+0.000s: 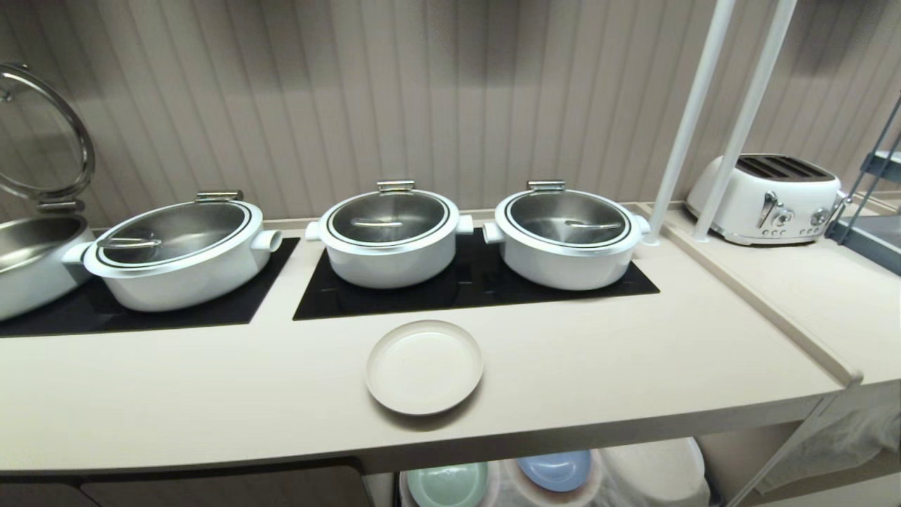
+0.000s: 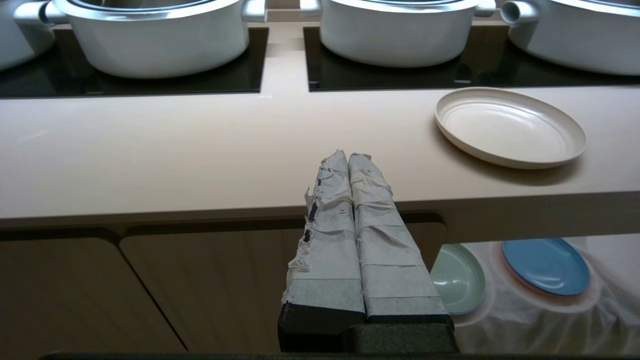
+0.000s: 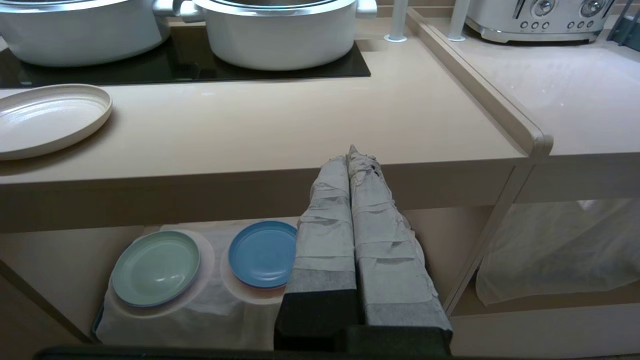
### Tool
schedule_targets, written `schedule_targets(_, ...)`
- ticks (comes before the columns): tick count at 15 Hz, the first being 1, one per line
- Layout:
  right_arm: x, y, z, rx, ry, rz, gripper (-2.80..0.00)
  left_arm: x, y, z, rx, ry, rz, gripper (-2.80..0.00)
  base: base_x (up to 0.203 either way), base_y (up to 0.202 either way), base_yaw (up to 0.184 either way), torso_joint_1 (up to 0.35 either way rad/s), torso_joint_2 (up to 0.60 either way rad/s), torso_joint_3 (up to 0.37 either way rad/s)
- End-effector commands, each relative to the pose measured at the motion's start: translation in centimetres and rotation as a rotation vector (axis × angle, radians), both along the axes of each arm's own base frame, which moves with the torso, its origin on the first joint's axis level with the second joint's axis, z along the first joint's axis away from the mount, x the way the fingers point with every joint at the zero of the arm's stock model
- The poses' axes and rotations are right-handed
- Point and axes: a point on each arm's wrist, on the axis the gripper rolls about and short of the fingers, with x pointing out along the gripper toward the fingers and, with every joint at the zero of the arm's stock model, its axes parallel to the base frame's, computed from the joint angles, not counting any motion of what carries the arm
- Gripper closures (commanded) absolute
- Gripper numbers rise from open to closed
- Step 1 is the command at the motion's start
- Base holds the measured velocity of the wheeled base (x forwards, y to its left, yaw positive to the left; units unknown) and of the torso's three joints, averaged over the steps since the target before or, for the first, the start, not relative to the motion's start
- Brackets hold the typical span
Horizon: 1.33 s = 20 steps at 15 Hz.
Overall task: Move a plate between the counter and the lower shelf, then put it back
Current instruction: Pick up the plate
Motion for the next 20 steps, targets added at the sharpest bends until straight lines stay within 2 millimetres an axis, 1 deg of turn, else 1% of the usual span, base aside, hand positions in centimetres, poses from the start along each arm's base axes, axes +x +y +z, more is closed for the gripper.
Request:
schedule_targets(1, 0.00, 0.00, -0.01, -0.001, 0.001, 0.000, 0.00, 0.00, 0.00, 0.00, -0.001, 0.000, 0.001, 0.00, 0.000, 0.000, 0.000, 0.000, 0.00, 0.000)
schedule_targets(3, 0.00, 0.00, -0.01, 0.000, 0.001, 0.000, 0.00, 0.00, 0.00, 0.00, -0.001, -0.001, 0.000, 0.00, 0.001, -0.113, -0.002, 0.000, 0.00, -0.001)
schedule_targets(16, 0.00, 0.00, -0.01, -0.001, 0.001, 0.000, 0.00, 0.00, 0.00, 0.00, -0.001, 0.000, 0.001, 0.00, 0.000, -0.190, 0.002, 0.003, 0.00, 0.002)
schedule_targets(20, 0.00, 0.00, 0.00, -0.001, 0.000, 0.000, 0.00, 0.00, 0.00, 0.02, -0.002, -0.002, 0.001, 0.00, 0.000, -0.023, 0.001, 0.001, 0.00, -0.002)
